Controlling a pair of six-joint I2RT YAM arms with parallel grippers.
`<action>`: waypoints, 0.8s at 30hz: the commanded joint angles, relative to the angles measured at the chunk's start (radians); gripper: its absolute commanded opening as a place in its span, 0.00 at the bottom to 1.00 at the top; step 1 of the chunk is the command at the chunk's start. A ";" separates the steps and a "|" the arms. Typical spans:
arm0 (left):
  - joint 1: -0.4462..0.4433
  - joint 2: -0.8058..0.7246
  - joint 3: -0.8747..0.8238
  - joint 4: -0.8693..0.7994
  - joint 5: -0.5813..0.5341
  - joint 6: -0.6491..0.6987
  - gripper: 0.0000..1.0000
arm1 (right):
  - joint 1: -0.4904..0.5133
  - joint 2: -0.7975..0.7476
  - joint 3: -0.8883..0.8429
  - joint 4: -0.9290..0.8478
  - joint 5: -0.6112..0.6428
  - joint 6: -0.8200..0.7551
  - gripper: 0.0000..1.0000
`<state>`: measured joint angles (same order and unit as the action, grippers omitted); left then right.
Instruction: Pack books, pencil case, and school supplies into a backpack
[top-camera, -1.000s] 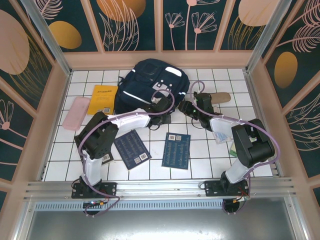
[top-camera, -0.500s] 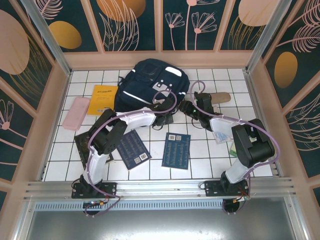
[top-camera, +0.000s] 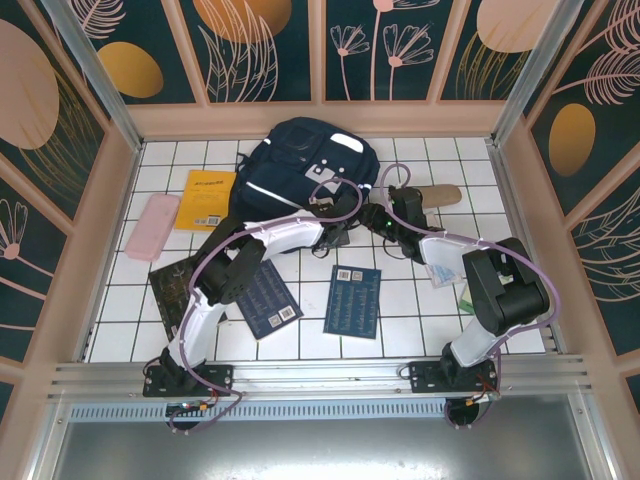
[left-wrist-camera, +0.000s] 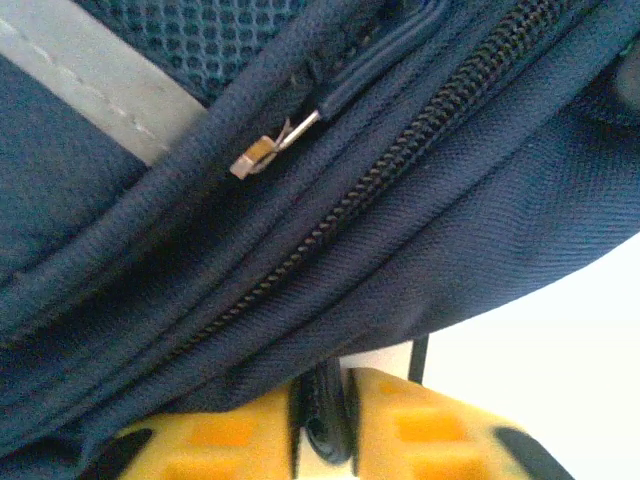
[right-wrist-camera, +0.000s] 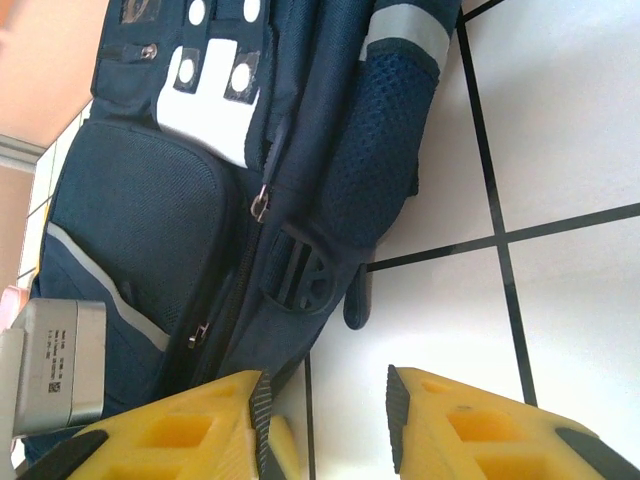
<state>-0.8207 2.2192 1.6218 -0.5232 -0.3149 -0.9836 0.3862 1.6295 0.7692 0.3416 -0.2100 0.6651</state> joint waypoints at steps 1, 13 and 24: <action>0.017 0.067 0.006 0.017 -0.046 0.003 0.11 | 0.011 -0.029 -0.010 0.017 -0.003 0.013 0.39; 0.017 -0.028 -0.095 0.091 -0.007 0.036 0.00 | 0.016 0.140 0.090 0.106 -0.133 0.170 0.44; 0.017 -0.094 -0.134 0.116 0.030 0.063 0.00 | 0.023 0.357 0.246 0.089 -0.181 0.277 0.36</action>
<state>-0.8169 2.1578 1.5108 -0.4011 -0.2951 -0.9436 0.4023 1.9526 0.9718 0.4164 -0.3626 0.8913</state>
